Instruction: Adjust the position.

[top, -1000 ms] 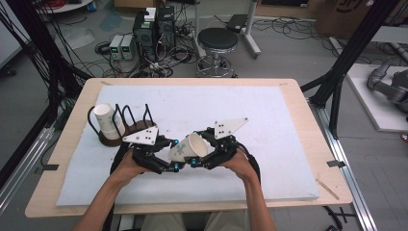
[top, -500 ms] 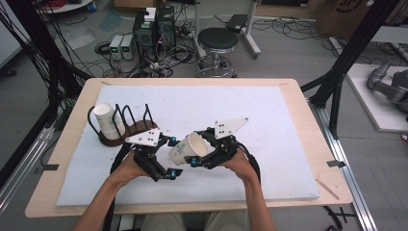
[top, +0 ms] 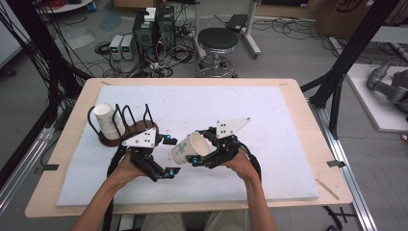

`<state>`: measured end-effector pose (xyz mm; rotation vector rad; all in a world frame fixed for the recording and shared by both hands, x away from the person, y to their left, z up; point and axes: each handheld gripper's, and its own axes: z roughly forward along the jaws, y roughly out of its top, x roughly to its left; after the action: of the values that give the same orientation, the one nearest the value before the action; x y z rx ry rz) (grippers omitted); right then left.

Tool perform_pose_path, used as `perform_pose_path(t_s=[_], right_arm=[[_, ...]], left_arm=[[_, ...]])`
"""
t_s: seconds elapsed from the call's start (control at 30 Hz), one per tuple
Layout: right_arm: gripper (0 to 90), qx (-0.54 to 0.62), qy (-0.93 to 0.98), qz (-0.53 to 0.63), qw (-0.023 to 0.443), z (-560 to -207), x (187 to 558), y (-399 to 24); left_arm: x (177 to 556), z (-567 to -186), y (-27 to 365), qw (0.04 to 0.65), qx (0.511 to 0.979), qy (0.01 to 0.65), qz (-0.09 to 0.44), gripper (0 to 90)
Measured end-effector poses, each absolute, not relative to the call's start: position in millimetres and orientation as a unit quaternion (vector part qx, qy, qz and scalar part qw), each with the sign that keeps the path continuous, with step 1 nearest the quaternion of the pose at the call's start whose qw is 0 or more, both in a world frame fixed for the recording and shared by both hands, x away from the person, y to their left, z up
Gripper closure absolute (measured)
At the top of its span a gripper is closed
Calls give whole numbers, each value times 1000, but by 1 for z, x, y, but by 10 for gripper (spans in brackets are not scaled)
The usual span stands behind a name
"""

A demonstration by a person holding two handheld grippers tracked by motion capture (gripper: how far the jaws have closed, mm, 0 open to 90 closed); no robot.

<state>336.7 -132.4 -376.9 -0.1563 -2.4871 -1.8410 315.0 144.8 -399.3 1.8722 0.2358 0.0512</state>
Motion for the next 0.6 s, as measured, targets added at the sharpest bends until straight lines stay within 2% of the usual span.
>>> perform_pose_path(t_s=[0.6], right_arm=[[271, -71, -807, -586, 2, -374, 338, -140]], left_arm=[[306, -416, 189, 582, 791, 170, 85, 18]])
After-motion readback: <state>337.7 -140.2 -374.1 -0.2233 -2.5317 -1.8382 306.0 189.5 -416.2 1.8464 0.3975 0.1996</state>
